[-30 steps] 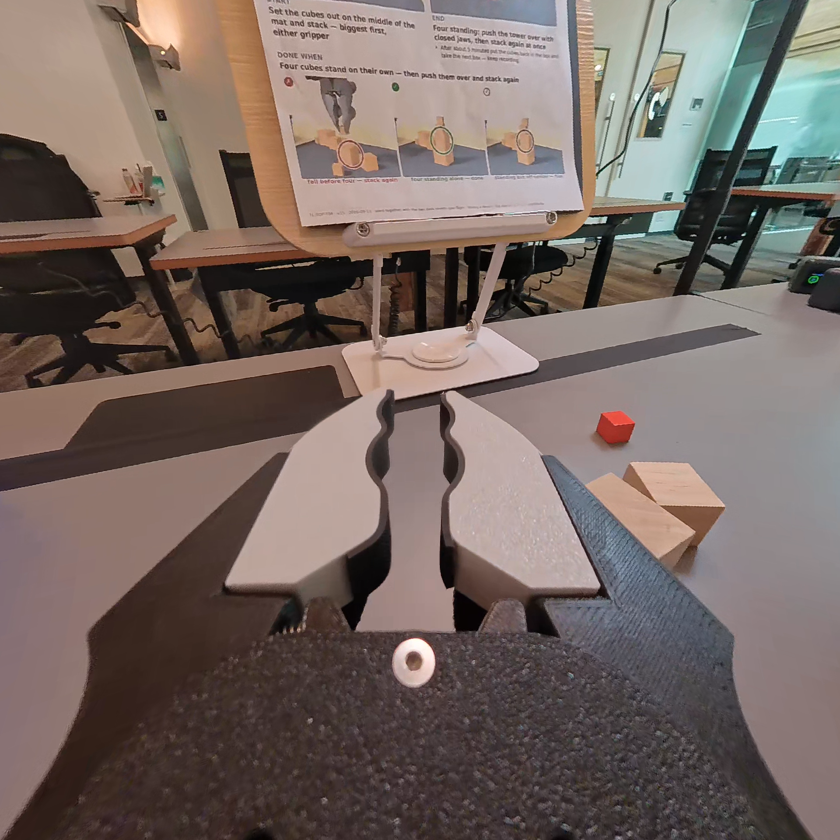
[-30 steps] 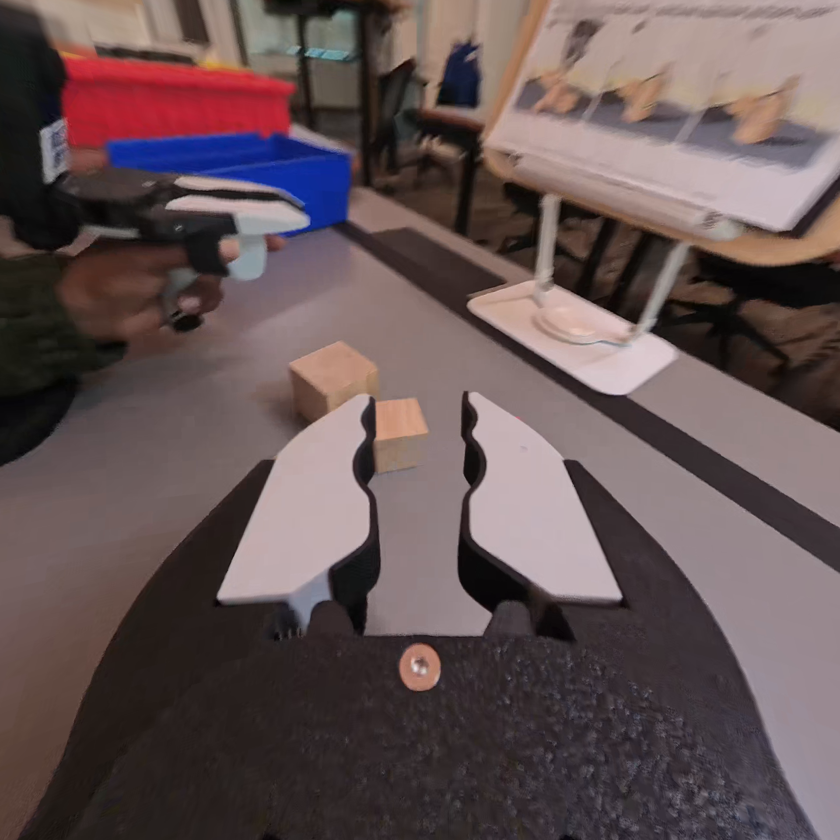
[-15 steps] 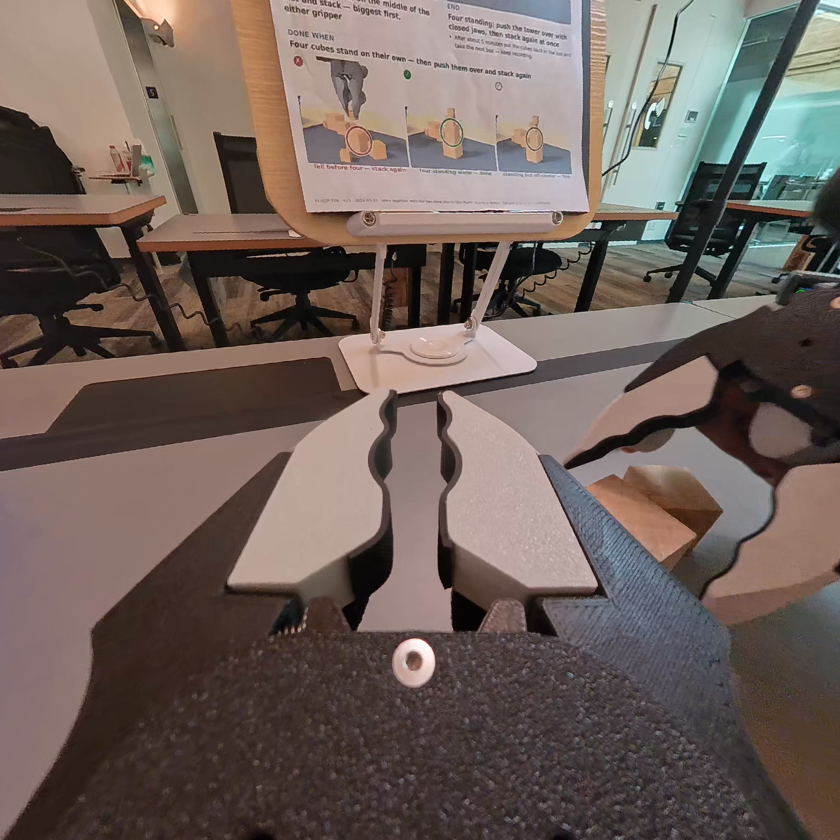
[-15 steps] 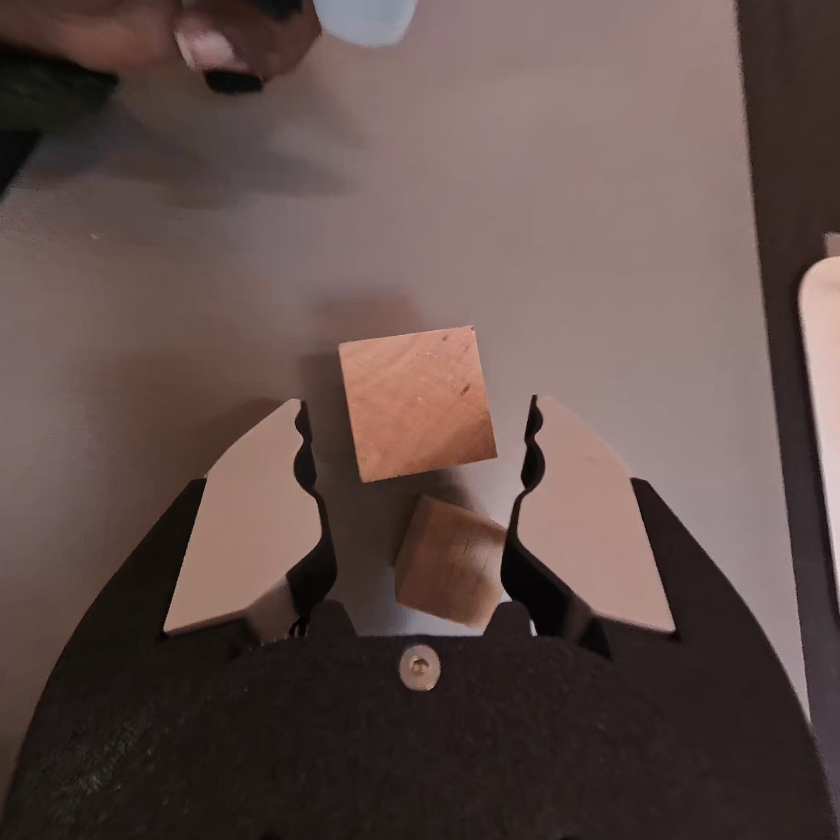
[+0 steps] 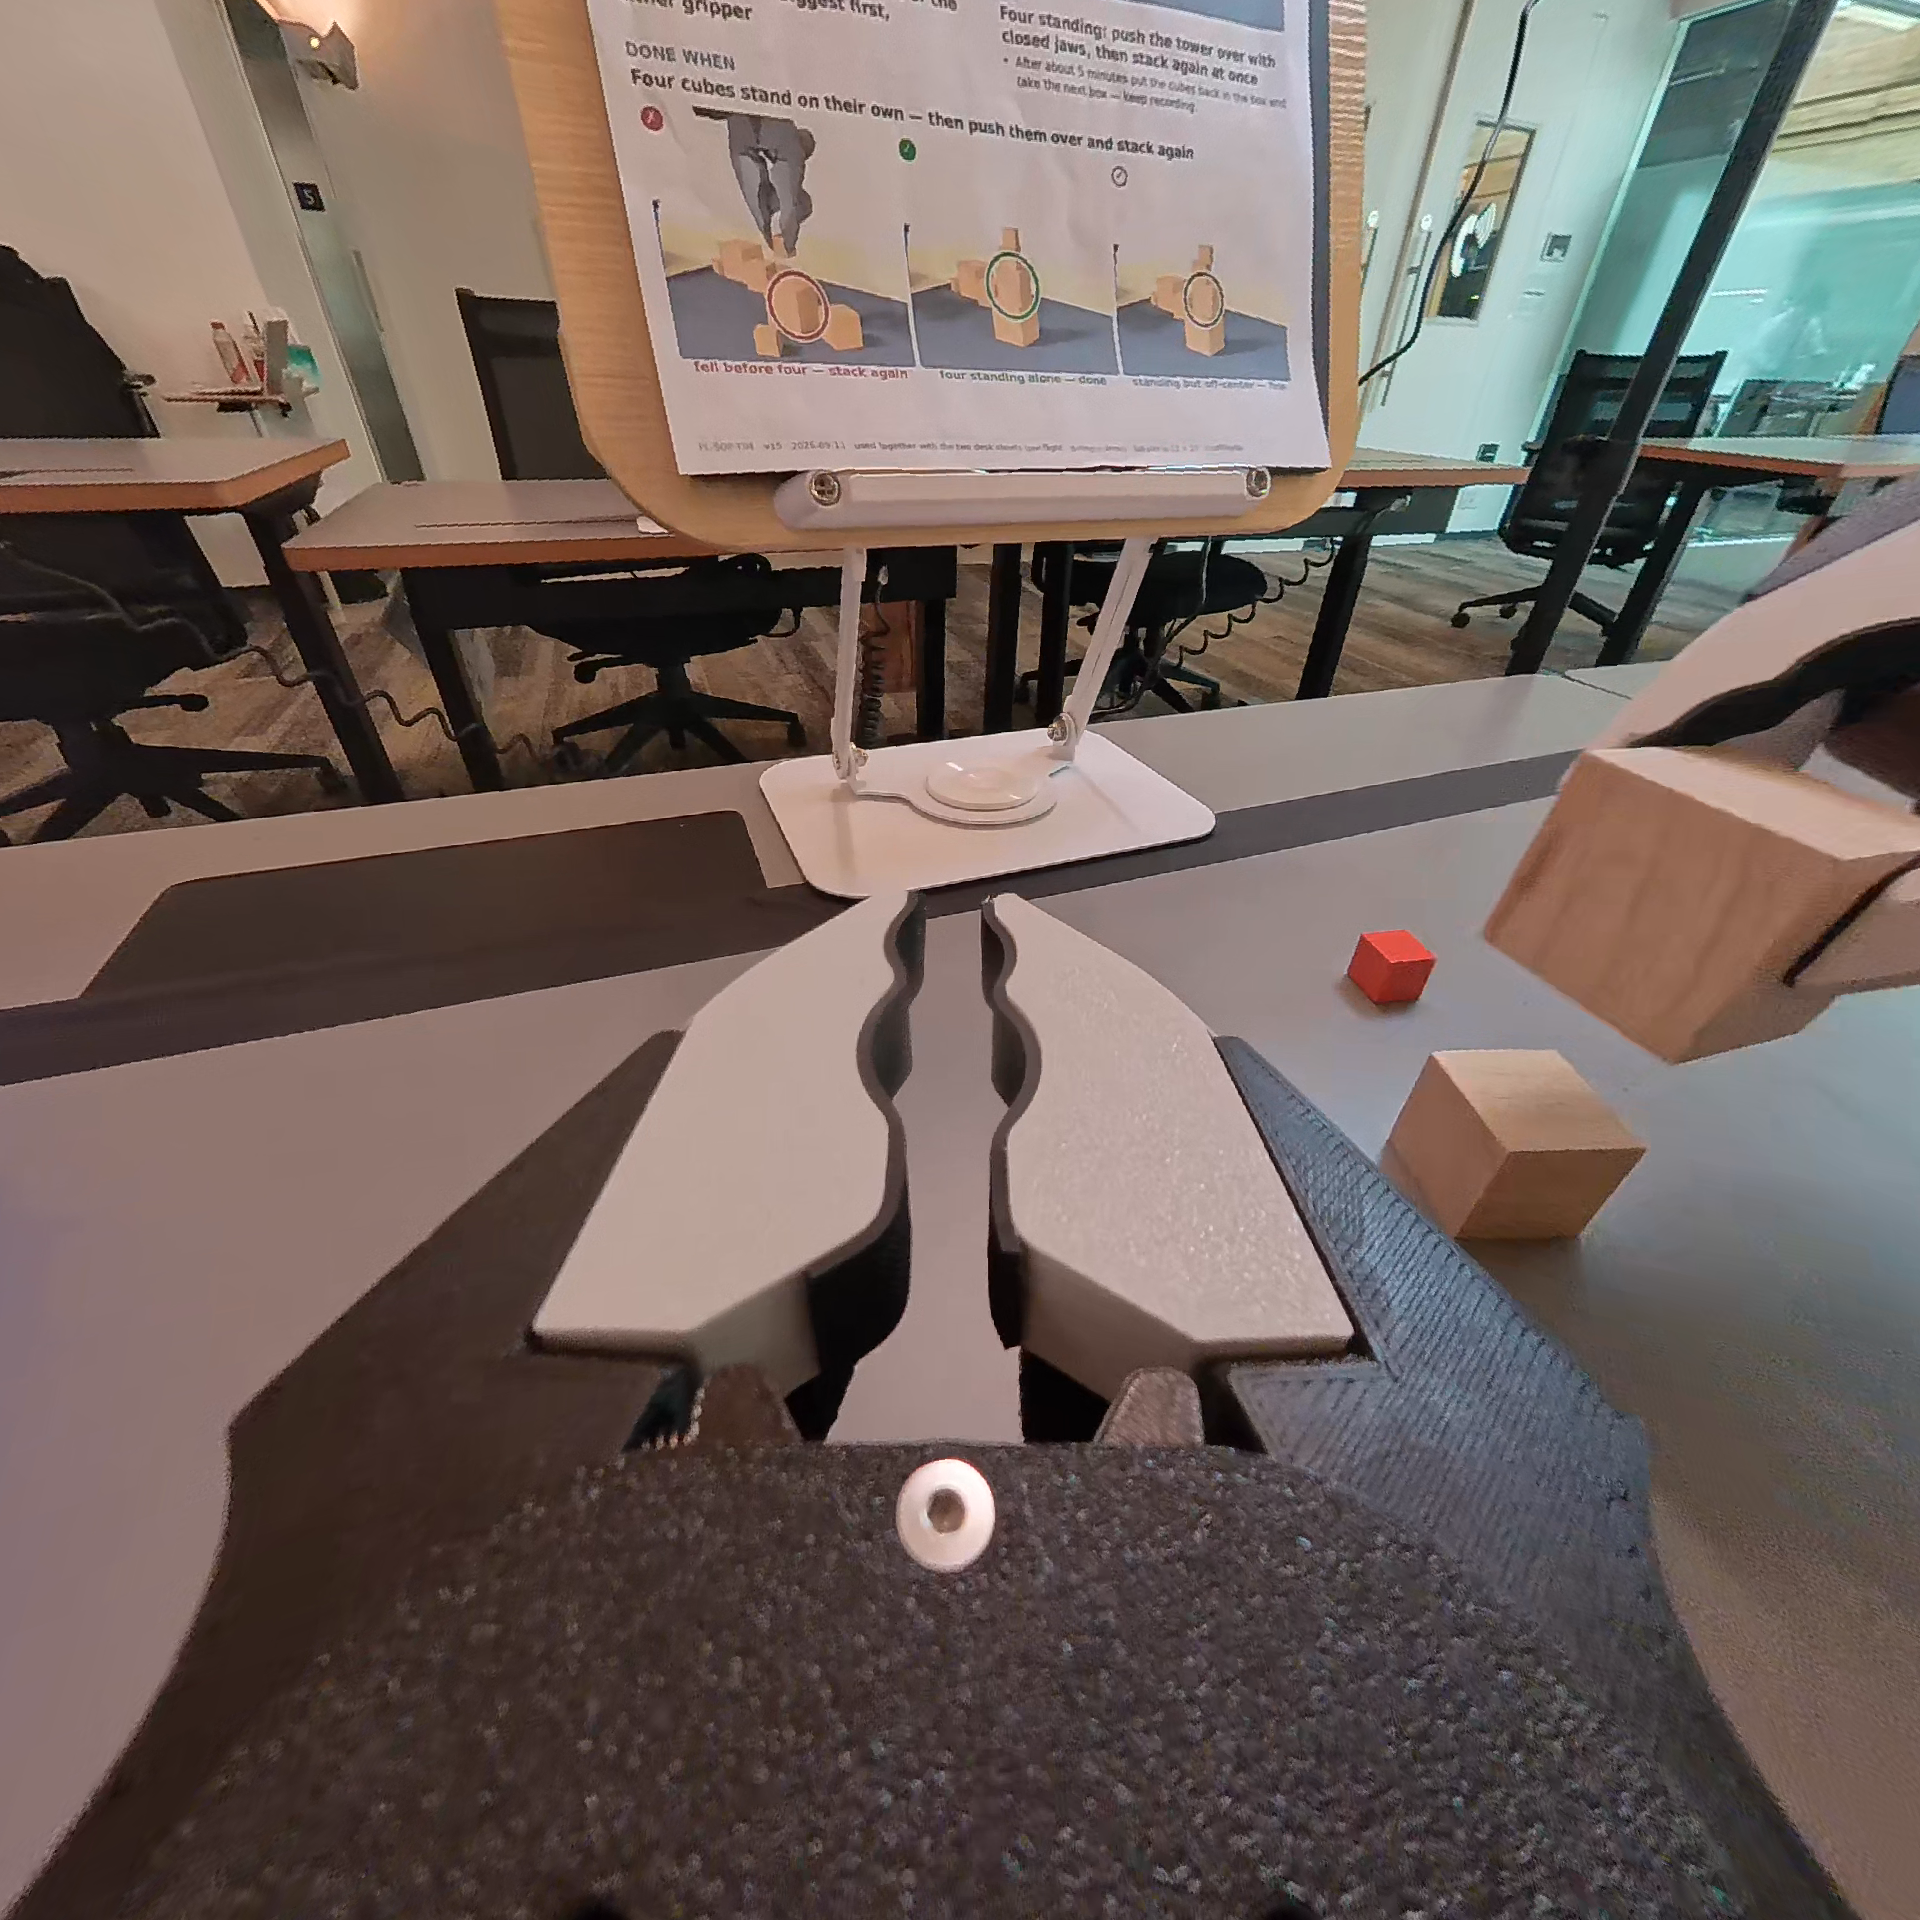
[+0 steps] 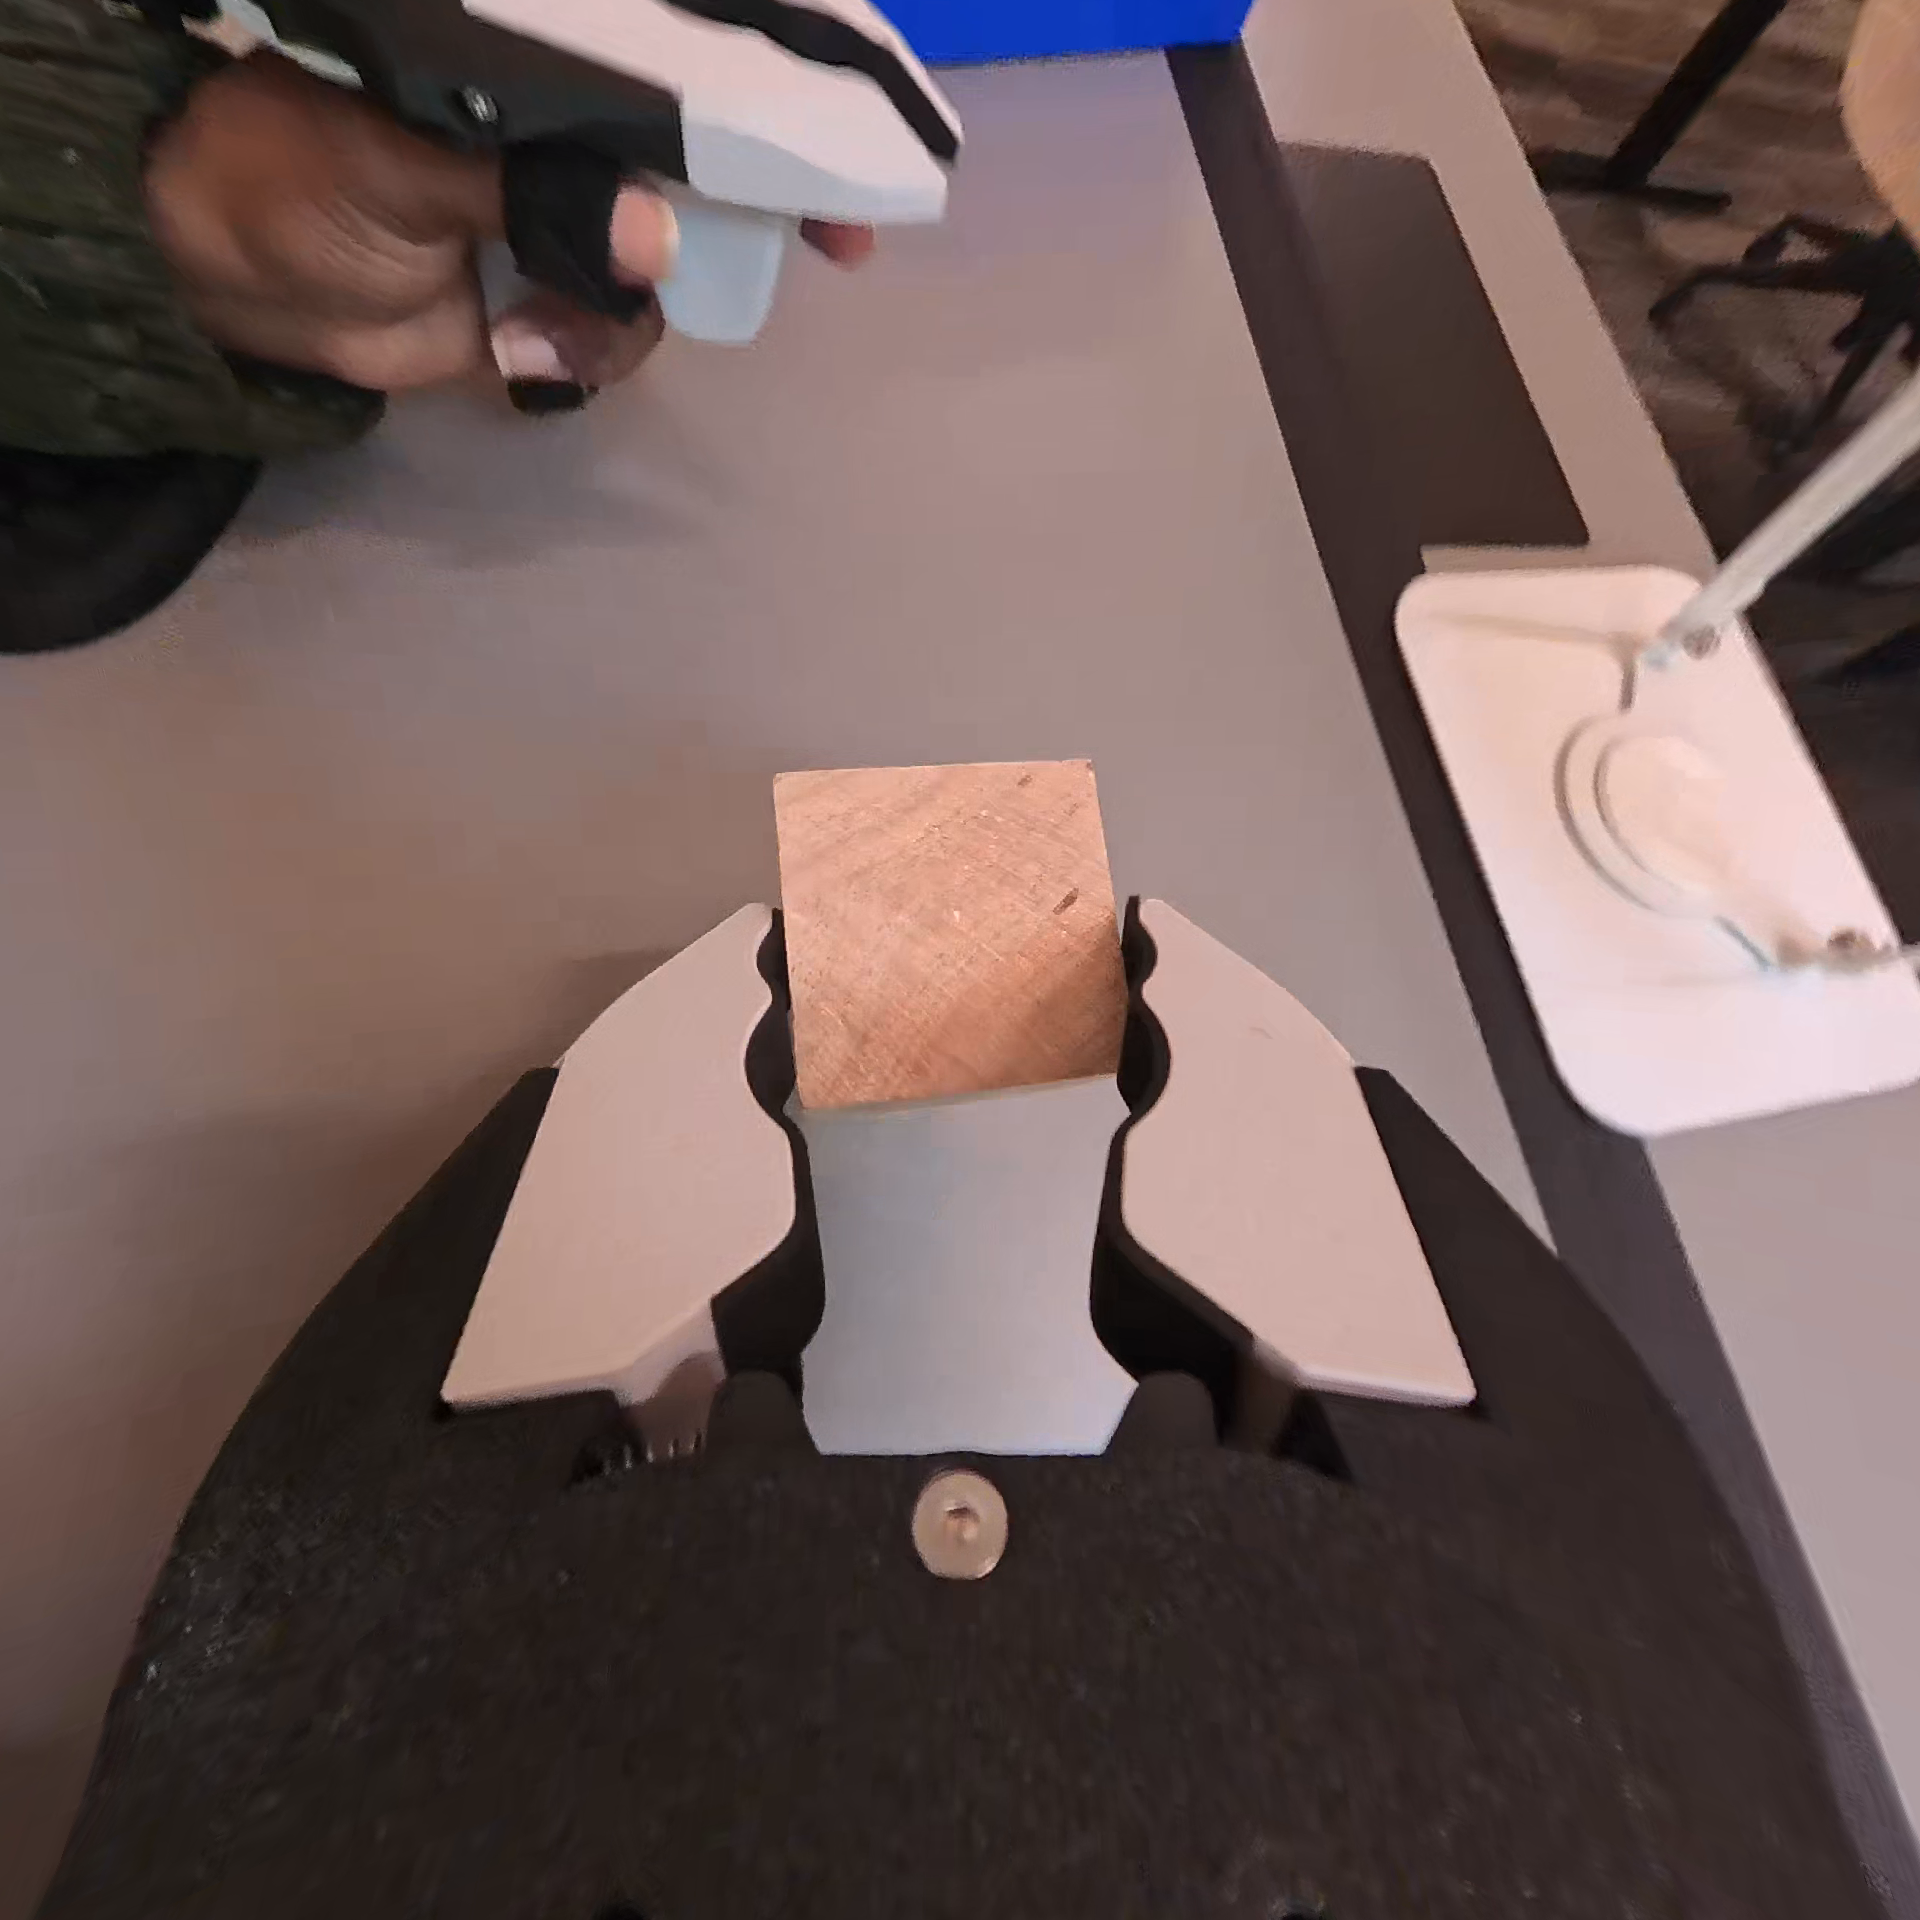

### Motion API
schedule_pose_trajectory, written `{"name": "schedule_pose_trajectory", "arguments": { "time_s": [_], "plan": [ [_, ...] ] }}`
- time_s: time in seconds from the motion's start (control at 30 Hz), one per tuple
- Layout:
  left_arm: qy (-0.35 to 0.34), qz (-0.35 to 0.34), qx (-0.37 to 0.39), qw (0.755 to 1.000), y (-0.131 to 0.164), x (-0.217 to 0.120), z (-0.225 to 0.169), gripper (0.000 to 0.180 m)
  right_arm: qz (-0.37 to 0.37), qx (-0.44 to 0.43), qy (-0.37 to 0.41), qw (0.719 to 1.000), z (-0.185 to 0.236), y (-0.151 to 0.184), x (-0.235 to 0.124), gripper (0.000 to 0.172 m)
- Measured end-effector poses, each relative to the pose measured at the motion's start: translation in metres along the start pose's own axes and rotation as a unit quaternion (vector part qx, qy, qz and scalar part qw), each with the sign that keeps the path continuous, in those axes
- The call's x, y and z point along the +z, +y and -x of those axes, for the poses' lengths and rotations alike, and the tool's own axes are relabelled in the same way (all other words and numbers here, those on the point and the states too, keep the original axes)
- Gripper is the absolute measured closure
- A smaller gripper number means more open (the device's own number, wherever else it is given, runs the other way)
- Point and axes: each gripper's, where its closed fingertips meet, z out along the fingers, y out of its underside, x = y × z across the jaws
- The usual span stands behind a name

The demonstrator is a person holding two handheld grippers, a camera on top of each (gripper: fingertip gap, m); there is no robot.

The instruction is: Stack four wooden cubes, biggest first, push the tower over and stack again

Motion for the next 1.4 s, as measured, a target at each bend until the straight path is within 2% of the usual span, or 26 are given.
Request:
{"name": "schedule_pose_trajectory", "arguments": {
  "time_s": [0.13, 0.3, 0.67, 0.83, 0.93, 1.03, 1.13, 1.4],
  "plan": [
    [0.000, -0.001, 0.011, 1.000, 0.000, 0.000, -0.003, 0.172, 0.025, 0.026, -0.005, 0.999, 0.005, 0.041, -0.020, 0.111],
    [-0.002, 0.003, 0.016, 1.000, 0.003, 0.001, -0.004, 0.173, 0.052, 0.035, -0.009, 0.998, 0.017, 0.077, -0.022, 0.111],
    [-0.002, 0.010, 0.017, 1.000, 0.007, 0.001, -0.003, 0.173, 0.043, 0.028, -0.017, 0.999, 0.036, 0.099, -0.010, 0.111],
    [-0.001, 0.010, 0.017, 1.000, 0.007, 0.001, -0.003, 0.173, 0.037, 0.013, -0.011, 0.999, 0.036, 0.097, -0.002, 0.111],
    [-0.001, 0.011, 0.015, 1.000, 0.007, 0.001, -0.003, 0.172, 0.040, 0.016, -0.013, 0.999, 0.037, 0.093, 0.000, 0.102],
    [0.000, 0.010, 0.016, 1.000, 0.007, 0.001, -0.003, 0.172, 0.024, 0.031, -0.014, 0.999, 0.036, 0.080, -0.005, 0.098],
    [0.001, 0.010, 0.016, 1.000, 0.007, 0.002, -0.003, 0.172, 0.018, 0.054, 0.001, 0.998, 0.026, 0.064, -0.007, 0.102],
    [0.005, 0.013, 0.016, 1.000, 0.008, 0.002, -0.005, 0.172, 0.140, 0.062, 0.009, 0.988, 0.014, 0.048, 0.030, 0.102]
  ]
}}
